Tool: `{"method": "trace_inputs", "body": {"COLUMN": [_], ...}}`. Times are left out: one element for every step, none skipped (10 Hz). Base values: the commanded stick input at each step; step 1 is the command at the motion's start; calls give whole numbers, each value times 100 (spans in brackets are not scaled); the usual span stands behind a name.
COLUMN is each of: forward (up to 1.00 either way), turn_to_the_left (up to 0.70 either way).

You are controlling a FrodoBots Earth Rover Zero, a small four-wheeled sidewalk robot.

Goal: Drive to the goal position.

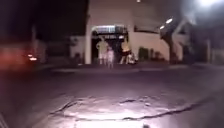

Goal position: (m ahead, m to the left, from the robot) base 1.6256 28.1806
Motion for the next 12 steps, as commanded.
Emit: {"method": "trace_inputs", "body": {"forward": [0, 26, 51, 70, 70, 70, 70, 70, 70, 70, 70, 70], "turn_to_the_left": [0, 0, 19, 35, 35, 35, 35, 35, 35, 35, 35, 35]}}
